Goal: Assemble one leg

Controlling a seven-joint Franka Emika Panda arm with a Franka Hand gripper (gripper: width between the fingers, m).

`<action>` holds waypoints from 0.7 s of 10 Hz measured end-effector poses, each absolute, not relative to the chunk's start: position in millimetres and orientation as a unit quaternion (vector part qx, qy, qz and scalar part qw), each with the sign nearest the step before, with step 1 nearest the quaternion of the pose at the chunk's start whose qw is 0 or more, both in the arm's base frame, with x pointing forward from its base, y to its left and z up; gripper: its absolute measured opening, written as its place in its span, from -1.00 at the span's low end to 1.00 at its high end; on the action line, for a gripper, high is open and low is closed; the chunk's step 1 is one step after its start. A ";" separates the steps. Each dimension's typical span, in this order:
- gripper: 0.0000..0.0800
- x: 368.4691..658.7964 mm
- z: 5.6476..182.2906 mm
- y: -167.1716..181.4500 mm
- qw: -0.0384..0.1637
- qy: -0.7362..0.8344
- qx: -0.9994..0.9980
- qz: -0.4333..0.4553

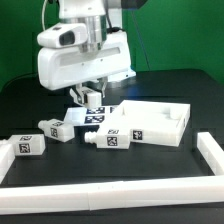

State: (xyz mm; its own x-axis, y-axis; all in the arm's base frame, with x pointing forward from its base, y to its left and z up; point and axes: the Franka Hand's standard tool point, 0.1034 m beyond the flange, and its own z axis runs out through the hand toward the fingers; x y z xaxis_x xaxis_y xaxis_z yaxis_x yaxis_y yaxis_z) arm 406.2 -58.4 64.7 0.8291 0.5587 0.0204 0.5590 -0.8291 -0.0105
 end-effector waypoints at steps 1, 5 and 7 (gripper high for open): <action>-0.29 410.1 66.3 -56.2 0.008 -0.294 -0.956 -0.009; -0.29 398.9 54.6 -65.1 0.007 -0.298 -0.954 -0.008; -0.29 382.3 28.1 -74.4 0.008 -0.293 -0.956 0.004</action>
Offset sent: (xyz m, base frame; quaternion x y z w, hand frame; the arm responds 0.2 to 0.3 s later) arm 0.0000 0.0000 0.0000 0.0000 0.0000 0.0000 1.0000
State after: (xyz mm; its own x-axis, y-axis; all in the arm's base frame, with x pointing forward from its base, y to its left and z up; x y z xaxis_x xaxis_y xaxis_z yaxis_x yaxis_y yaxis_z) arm 382.3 -74.4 28.1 0.8287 0.5597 -0.0023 0.5596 -0.8286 -0.0174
